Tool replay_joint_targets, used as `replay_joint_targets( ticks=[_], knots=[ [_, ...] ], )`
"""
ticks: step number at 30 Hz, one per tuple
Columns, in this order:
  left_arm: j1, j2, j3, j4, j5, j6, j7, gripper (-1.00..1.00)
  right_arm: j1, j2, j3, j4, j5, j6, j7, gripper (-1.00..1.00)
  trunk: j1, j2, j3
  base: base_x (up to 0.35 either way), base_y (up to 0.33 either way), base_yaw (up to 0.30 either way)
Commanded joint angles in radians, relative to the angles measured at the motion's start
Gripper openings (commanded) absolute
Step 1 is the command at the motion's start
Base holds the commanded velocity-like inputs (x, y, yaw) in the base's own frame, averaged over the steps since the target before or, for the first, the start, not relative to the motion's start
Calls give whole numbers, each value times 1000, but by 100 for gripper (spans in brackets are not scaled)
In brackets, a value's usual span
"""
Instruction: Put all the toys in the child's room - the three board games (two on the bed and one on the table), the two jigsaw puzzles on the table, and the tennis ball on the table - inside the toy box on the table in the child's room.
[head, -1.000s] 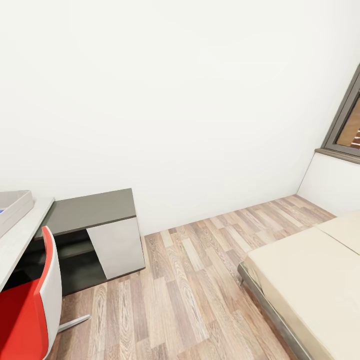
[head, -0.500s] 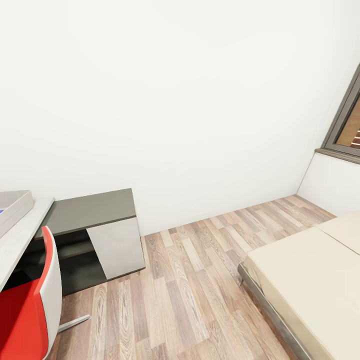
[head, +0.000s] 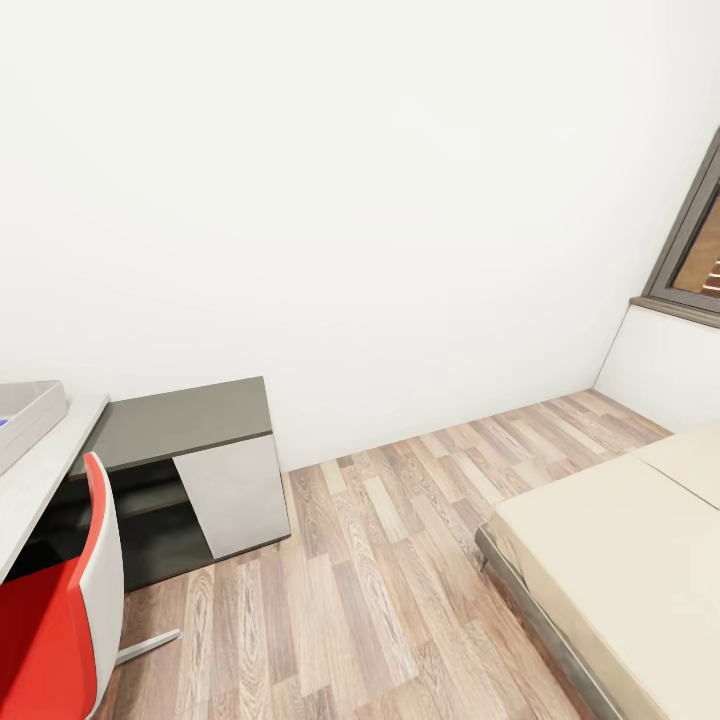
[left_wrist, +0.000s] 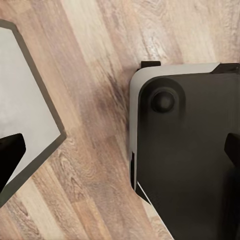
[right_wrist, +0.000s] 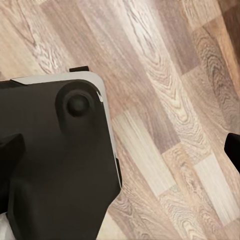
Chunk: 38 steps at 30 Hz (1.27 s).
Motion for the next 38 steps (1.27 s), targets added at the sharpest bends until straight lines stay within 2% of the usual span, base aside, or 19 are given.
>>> replay_joint_targets(
  ticks=[1,38],
  knots=[
    [-1,0,5,1,-6,-4,2,100,-1,0,8,0,-7,-2,-4,100,1,-2,-2,0,0,0],
    [-1,-1,5,1,-6,-4,2,100,-1,-1,10,0,-6,-2,-4,100,1,-2,-2,0,0,0]
  ],
)
